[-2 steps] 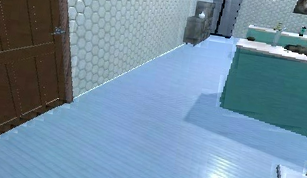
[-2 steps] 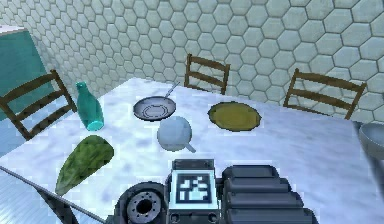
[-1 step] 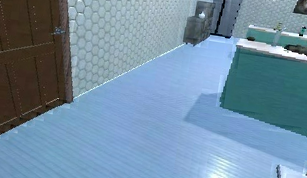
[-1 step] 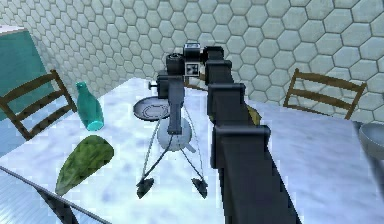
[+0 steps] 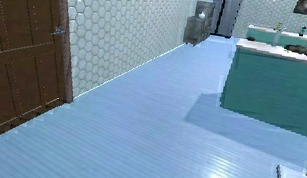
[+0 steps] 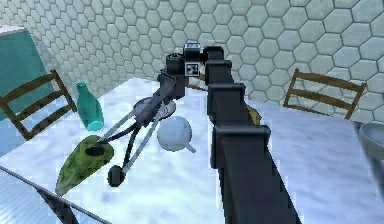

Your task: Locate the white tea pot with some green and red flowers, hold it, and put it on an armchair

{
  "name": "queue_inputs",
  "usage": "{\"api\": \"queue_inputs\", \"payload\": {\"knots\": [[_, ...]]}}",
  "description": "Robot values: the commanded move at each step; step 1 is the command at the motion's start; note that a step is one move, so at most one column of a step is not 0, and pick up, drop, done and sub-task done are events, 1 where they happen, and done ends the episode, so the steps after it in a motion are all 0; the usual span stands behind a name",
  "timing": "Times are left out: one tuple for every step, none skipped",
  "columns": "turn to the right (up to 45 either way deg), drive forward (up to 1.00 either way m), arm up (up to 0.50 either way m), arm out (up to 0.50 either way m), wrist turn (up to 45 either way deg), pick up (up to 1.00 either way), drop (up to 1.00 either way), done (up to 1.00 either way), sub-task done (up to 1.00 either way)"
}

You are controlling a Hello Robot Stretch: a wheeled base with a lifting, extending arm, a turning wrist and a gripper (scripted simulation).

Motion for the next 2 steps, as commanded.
{"api": "queue_inputs", "payload": {"knots": [[0.0,0.0,0.0,0.0,45.0,0.0,0.0,0.0,0.0],[0.0,0.0,0.0,0.0,45.0,0.0,0.0,0.0,0.0]]}}
